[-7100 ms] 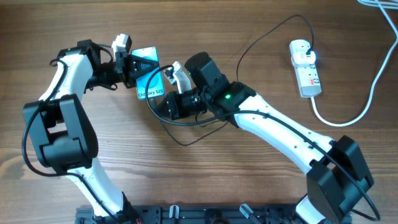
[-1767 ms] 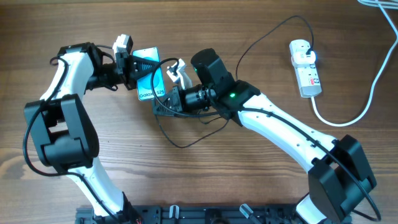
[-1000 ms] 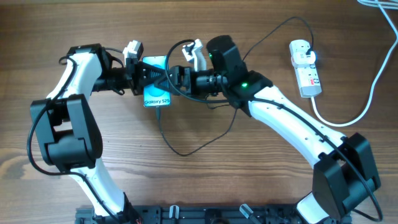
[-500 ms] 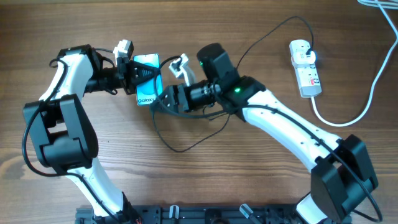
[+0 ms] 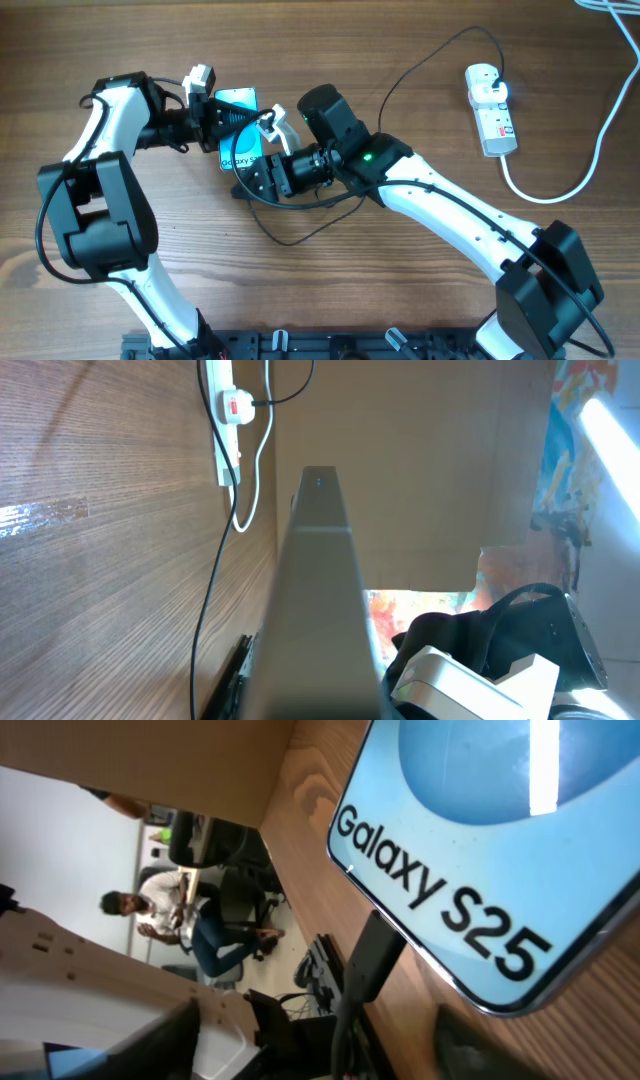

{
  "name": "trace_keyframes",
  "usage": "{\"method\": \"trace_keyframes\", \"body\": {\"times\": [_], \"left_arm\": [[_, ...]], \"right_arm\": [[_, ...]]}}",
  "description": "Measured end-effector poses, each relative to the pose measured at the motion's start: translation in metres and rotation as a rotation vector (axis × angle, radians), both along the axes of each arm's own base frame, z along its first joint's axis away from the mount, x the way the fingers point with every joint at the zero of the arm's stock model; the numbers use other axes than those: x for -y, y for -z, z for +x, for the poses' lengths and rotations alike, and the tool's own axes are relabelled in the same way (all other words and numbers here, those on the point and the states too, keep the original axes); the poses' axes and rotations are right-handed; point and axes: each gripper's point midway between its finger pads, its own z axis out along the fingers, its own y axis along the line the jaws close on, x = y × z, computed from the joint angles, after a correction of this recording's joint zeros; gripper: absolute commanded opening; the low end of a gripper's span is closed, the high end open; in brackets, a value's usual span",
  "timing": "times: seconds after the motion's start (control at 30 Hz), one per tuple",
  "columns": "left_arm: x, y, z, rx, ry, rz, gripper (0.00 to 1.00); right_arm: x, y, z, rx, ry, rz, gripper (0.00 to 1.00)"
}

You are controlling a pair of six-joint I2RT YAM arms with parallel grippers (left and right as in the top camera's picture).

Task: Plug charger to phone and switch on socket

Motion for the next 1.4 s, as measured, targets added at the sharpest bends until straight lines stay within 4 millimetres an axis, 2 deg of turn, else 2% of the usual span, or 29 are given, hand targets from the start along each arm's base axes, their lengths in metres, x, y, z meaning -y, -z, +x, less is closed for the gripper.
{"method": "trace_keyframes", "body": {"times": [0.13, 0.47, 0.53, 0.9, 1.1, 1.17, 1.2, 1.23, 1.4], "left_arm": [[0.0, 0.0, 0.0, 0.0, 0.0, 0.0, 0.04], [0.0, -0.006, 0.003, 0.006, -0.015, -0.035, 0.04], [0.0, -0.007, 0.003, 0.006, -0.016, -0.038, 0.04], [0.0, -0.007, 0.004, 0.014, -0.017, -0.04, 0.04], [0.0, -0.007, 0.004, 0.014, -0.017, -0.04, 0.04], [0.0, -0.007, 0.004, 0.014, -0.017, -0.04, 0.04], [0.0, -0.007, 0.004, 0.014, -0.017, -0.041, 0.04], [0.0, -0.007, 0.004, 0.015, -0.017, -0.04, 0.04], [0.0, -0.007, 0.004, 0.021, -0.017, -0.039, 0.04]], "right_arm": [[0.0, 0.002, 0.003, -0.007, 0.025, -0.014, 0.3], [0.001, 0.008, 0.016, -0.047, 0.127, -0.059, 0.3], [0.002, 0.009, 0.019, -0.05, 0.149, -0.069, 0.27], [0.002, 0.009, 0.02, -0.098, 0.177, -0.076, 0.26], [-0.004, 0.01, 0.012, -0.105, 0.17, -0.084, 0.27], [-0.006, 0.011, 0.011, -0.11, 0.176, -0.089, 0.23], [-0.005, 0.011, 0.011, -0.112, 0.18, -0.09, 0.17], [-0.005, 0.011, 0.011, -0.115, 0.183, -0.091, 0.05], [-0.006, 0.01, 0.011, -0.118, 0.184, -0.088, 0.04]]}}
